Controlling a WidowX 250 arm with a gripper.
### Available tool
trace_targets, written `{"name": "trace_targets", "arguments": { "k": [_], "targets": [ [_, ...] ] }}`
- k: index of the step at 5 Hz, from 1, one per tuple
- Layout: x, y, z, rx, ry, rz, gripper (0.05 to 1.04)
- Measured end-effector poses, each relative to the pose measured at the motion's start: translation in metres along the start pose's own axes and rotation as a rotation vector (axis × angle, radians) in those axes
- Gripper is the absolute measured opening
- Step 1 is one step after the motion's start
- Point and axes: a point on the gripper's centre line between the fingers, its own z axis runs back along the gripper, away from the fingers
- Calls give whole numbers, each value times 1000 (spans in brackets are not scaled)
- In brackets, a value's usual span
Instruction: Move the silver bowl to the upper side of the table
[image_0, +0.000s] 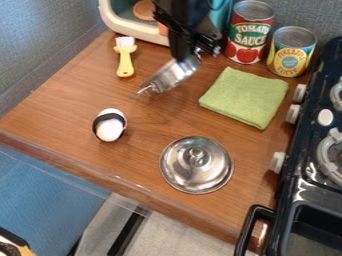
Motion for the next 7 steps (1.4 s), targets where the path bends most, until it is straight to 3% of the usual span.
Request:
{"name": "trace_targets", "arguments": {
  "k": [1,2,3,4,5,6,7],
  "targets": [
    [8,-7,-29,-8,60,-11,53],
    [6,-5,-41,14,91,-23,53],
    [4,-5,-46,11,105,-24,72],
    [6,-7,-49,-26,87,-17,180],
    [1,-11,-46,-43,122,-5,410],
    [2,-8,-4,-37,83,33,719],
    [-9,-10,3,-44,98,53,985]
  ]
}}
